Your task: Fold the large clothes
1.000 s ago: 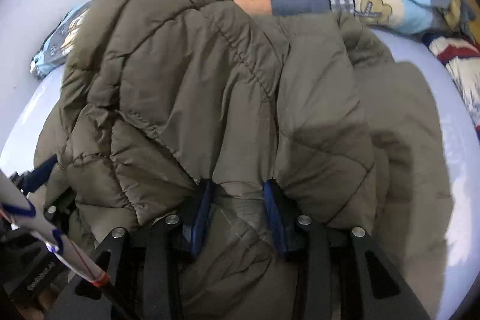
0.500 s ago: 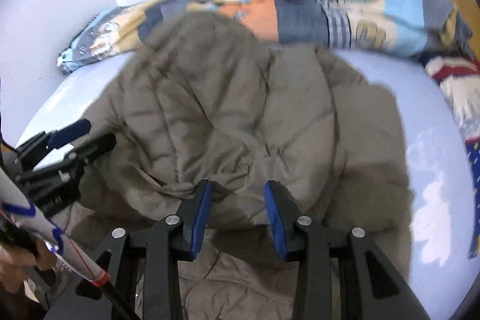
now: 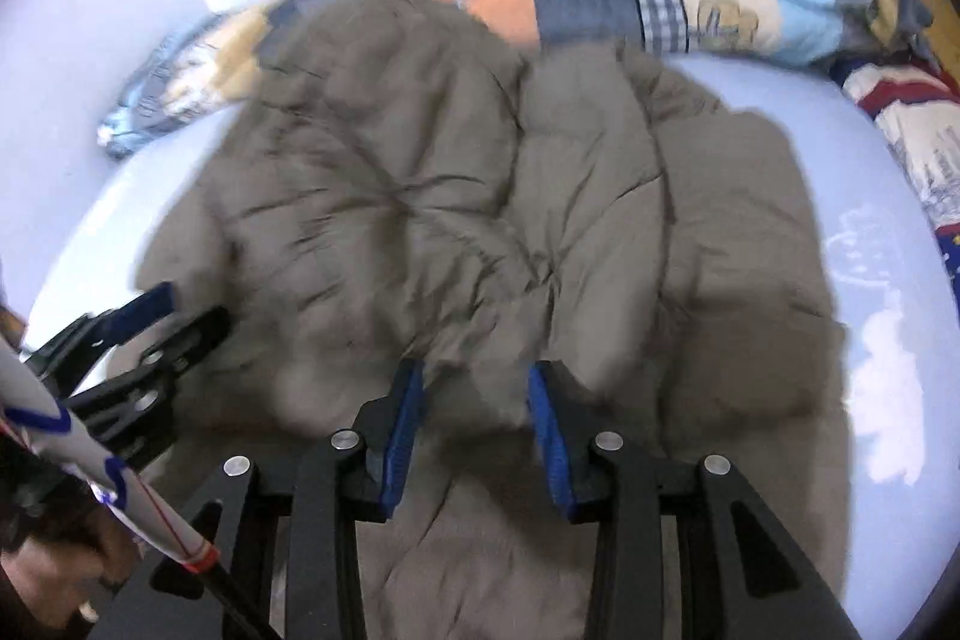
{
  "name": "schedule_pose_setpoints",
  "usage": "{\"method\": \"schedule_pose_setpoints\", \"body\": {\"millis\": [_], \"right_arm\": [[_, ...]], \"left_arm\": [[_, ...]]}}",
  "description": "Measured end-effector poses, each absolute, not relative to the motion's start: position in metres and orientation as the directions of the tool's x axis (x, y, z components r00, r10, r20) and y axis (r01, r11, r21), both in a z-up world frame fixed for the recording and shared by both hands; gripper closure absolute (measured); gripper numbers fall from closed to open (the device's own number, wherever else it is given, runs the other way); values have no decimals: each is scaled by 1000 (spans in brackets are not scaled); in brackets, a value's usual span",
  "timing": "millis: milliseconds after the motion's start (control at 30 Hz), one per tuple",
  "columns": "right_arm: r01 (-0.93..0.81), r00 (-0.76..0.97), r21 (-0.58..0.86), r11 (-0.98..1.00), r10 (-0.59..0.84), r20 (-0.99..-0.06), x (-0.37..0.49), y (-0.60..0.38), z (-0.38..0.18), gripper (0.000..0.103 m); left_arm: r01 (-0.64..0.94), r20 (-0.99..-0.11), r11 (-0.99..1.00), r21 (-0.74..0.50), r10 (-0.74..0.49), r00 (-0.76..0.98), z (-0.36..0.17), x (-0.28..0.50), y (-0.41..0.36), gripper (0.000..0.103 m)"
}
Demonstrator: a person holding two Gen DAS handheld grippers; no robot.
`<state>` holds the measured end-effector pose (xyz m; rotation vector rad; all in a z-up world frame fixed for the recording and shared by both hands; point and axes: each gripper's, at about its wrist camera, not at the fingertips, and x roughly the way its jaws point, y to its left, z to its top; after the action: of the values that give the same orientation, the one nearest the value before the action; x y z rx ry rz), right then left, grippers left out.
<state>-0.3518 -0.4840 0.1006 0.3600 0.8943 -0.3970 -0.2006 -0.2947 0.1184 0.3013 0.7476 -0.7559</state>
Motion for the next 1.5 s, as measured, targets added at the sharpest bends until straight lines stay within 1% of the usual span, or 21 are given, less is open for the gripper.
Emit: {"method": "schedule_pose_setpoints", "body": {"millis": [67, 100, 167, 267, 400, 533, 567, 667, 733, 833, 967, 1267, 1500], "right_arm": [[474, 555, 115, 873, -195, -808, -379, -465, 111, 61], [475, 552, 117, 872, -192, -811, -391, -456, 113, 57], [483, 545, 131, 866, -181, -819, -420, -441, 112, 56], [518, 545, 187, 835, -153, -824, -457, -424, 104, 56], [544, 540, 218, 811, -139, -830, -494, -398, 94, 56], [541, 551, 223, 811, -141, -822, -517, -371, 90, 56], [537, 550, 225, 813, -135, -824, -521, -366, 86, 56], [534, 517, 199, 822, -131, -846, -524, -348, 71, 56], [540, 477, 173, 824, -130, -869, -524, -338, 55, 56], [532, 445, 134, 836, -142, -884, -522, -332, 34, 55], [520, 452, 118, 846, -155, -878, -521, -330, 30, 53], [540, 534, 166, 825, -183, -826, -555, -318, 52, 52], [554, 538, 152, 818, -213, -816, -573, -305, 52, 52]], "left_arm": [[709, -712, 704, -38, -517, 475, 127, -213, -277, 43], [707, -714, 705, -53, -522, 467, 129, -220, -268, 43], [701, -719, 709, -75, -526, 455, 132, -236, -248, 43], [689, -731, 723, -55, -499, 465, 127, -263, -219, 43], [673, -756, 740, 2, -439, 485, 110, -296, -184, 43], [656, -782, 755, 28, -392, 485, 93, -311, -158, 43], [642, -791, 766, 30, -375, 484, 88, -313, -151, 43], [630, -838, 776, -17, -355, 415, 66, -312, -140, 43], [628, -856, 778, -6, -328, 399, 49, -312, -140, 43], [647, -843, 761, 48, -316, 434, 40, -320, -142, 43], [650, -832, 758, 47, -331, 446, 43, -325, -133, 43], [645, -788, 763, 50, -366, 494, 63, -357, -113, 43], [646, -777, 761, 64, -368, 511, 54, -364, -103, 43]]}}
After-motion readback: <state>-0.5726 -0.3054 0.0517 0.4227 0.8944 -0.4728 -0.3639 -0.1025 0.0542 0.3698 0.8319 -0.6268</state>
